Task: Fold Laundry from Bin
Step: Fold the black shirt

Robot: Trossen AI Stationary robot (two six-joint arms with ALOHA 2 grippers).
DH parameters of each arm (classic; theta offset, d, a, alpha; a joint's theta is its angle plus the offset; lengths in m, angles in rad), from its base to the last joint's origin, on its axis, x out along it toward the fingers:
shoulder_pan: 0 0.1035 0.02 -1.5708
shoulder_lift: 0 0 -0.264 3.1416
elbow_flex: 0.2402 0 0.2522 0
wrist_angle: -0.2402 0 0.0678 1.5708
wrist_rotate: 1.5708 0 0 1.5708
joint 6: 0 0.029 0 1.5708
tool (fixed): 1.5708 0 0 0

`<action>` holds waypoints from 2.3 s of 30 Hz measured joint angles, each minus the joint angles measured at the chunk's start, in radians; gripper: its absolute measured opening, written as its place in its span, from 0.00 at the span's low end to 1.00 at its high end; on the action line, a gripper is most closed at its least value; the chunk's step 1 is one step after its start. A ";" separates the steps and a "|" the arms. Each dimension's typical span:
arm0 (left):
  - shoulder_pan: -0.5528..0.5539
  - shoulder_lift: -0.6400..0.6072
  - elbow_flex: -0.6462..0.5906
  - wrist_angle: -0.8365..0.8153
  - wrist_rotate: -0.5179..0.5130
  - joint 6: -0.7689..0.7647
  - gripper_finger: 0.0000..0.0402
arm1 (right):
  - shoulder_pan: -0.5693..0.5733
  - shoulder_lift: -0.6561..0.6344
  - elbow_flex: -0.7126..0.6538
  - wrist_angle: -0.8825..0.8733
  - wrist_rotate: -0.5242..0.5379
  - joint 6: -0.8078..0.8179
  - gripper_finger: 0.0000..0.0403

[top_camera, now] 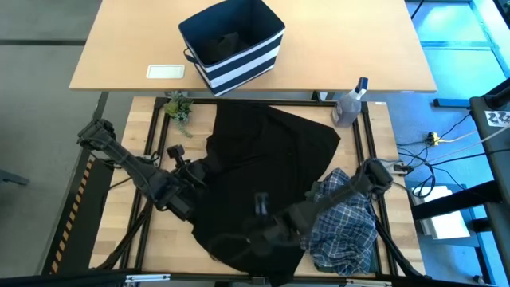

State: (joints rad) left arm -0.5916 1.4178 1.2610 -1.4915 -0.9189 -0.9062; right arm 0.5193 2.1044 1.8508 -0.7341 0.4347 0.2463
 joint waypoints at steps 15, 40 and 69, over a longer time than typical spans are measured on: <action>-0.077 0.000 0.000 0.136 0.011 0.000 0.00 | -0.209 0.041 0.015 0.474 0.136 -0.325 0.53; -0.087 0.000 0.103 0.229 -0.004 0.106 0.00 | -0.204 0.096 0.014 0.498 0.389 -0.362 0.43; -0.199 0.007 0.103 0.628 0.146 0.314 0.00 | 0.026 -0.049 0.015 0.121 0.432 -0.311 0.01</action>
State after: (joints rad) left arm -0.7907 1.4250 1.3636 -0.8631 -0.7726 -0.5926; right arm 0.5452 2.0554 1.8662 -0.6134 0.8670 -0.0652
